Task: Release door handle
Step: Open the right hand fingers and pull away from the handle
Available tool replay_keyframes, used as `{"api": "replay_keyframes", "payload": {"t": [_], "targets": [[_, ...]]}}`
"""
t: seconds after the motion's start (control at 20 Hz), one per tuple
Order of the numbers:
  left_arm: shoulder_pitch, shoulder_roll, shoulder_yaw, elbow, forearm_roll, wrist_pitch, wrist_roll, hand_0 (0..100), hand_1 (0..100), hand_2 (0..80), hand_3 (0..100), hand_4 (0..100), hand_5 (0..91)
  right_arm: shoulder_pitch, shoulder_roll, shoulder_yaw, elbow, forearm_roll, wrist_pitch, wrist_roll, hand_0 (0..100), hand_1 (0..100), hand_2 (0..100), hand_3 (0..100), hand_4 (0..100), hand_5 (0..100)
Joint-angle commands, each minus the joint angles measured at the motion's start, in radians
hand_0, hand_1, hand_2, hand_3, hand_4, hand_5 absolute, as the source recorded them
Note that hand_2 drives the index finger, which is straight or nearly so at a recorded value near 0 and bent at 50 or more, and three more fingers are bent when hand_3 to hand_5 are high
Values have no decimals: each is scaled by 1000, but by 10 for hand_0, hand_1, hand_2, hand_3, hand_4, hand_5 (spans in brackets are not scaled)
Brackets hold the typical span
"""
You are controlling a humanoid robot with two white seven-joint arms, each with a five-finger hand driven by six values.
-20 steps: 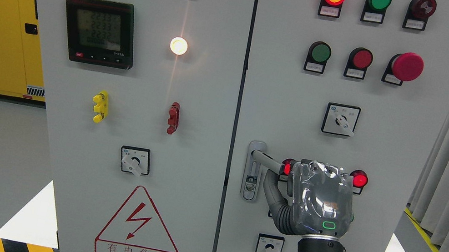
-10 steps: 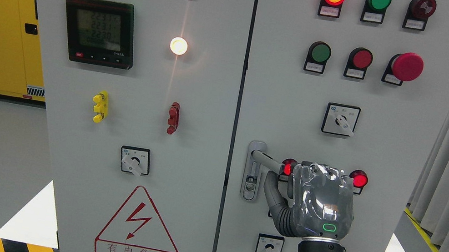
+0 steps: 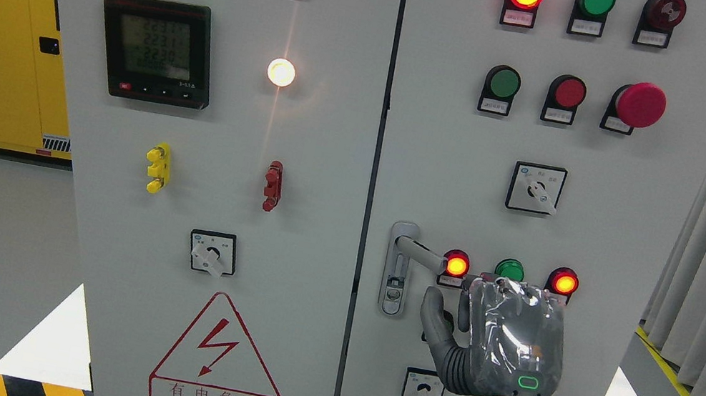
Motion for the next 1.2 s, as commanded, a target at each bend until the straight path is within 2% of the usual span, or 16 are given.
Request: {"api": "replay_keyframes", "payload": {"t": [0.0, 0.1, 0.2, 0.3, 0.35, 0.4, 0.5, 0.55, 0.6, 0.65, 0.75, 0.85, 1.15], "targets": [[0, 0, 0, -12, 0, 0, 0, 120, 556, 0, 0, 0, 0, 83, -21, -129, -133, -75, -100, -29, 538, 438, 708, 1000, 930, 905], [0, 0, 0, -12, 0, 0, 0, 120, 556, 0, 0, 0, 0, 96, -19, -168, -140, -107, -163, -43, 520, 437, 653, 954, 890, 842], [0, 0, 0, -12, 0, 0, 0, 120, 556, 0, 0, 0, 0, 103, -16, -195, -140, -141, -214, -64, 498, 436, 582, 825, 806, 730], [0, 0, 0, -12, 0, 0, 0, 120, 556, 0, 0, 0, 0, 113, -16, -212, -140, -166, -236, -87, 491, 438, 568, 796, 766, 699], [0, 0, 0, -12, 0, 0, 0, 120, 556, 0, 0, 0, 0, 122, -16, -212, -141, -178, -236, -99, 485, 441, 510, 718, 691, 605], [0, 0, 0, -12, 0, 0, 0, 120, 556, 0, 0, 0, 0, 127, -16, -212, -141, -184, -243, -106, 490, 441, 394, 576, 566, 435], [0, 0, 0, -12, 0, 0, 0, 120, 556, 0, 0, 0, 0, 141, -16, -212, -141, -198, -275, -106, 509, 439, 360, 531, 529, 390], [0, 0, 0, -12, 0, 0, 0, 120, 556, 0, 0, 0, 0, 144, -16, -212, -141, -210, -292, -107, 520, 437, 279, 427, 432, 284], [0, 0, 0, -12, 0, 0, 0, 120, 556, 0, 0, 0, 0, 153, -17, -212, -140, -224, -311, -106, 524, 436, 271, 418, 425, 272], [0, 0, 0, -12, 0, 0, 0, 120, 556, 0, 0, 0, 0, 164, -17, -212, -140, -236, -329, -106, 538, 422, 146, 258, 291, 131], [0, 0, 0, -12, 0, 0, 0, 120, 556, 0, 0, 0, 0, 170, -17, -212, -134, -256, -357, -106, 558, 400, 3, 85, 101, 0], [0, 0, 0, -12, 0, 0, 0, 120, 556, 0, 0, 0, 0, 172, -14, -212, -132, -266, -360, -107, 573, 381, 0, 13, 9, 0], [0, 0, 0, -12, 0, 0, 0, 120, 556, 0, 0, 0, 0, 175, -13, -212, -135, -272, -361, -100, 586, 336, 0, 0, 0, 0]]}}
